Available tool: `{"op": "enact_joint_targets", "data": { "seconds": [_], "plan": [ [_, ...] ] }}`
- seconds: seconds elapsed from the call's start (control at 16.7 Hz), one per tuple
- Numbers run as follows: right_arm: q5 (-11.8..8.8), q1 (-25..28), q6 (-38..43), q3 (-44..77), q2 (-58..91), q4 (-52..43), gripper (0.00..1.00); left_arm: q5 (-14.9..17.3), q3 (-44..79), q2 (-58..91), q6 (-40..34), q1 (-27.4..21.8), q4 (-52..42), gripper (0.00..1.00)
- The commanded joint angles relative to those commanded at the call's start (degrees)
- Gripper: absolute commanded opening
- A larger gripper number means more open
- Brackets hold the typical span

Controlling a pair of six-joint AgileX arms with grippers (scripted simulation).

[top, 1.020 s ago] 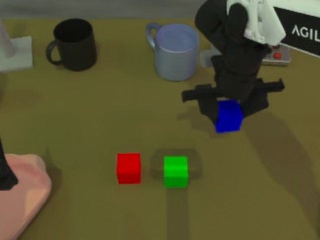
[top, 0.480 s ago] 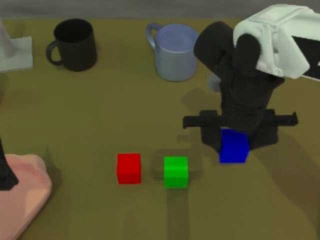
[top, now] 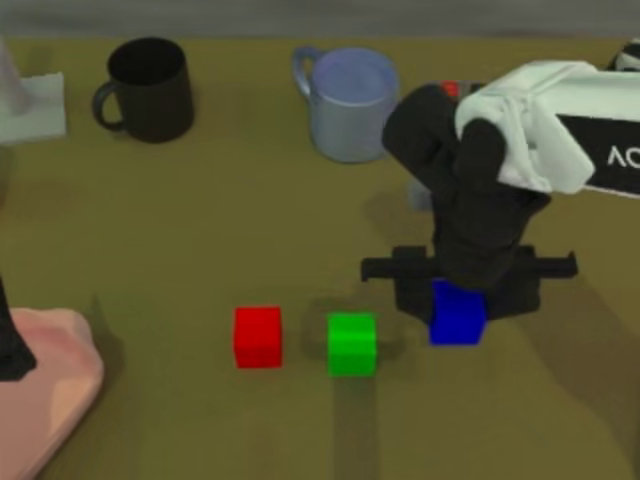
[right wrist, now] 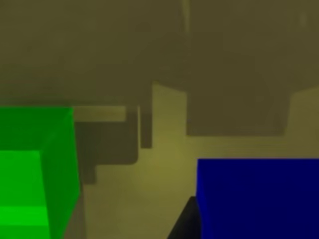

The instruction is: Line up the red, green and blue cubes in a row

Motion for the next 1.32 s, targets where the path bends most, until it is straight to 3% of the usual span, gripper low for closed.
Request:
{"op": "enact_joint_targets", "data": {
  "seconds": [0.42,1.2,1.32],
  "plan": [
    [0.16,0.15,0.19,-4.09,2.06,5.92,0.00,0.00,0.00,0.00,0.00,0.00,0.00,1.00],
    [0.16,0.15,0.19,-4.09,2.06,5.92,0.98,0.00,0.00,0.00,0.00,0.00,0.00,1.00],
    [0.16,0.15,0.19,-4.09,2.06,5.92,1.00,0.00,0.00,0.00,0.00,0.00,0.00,1.00]
  ]
}}
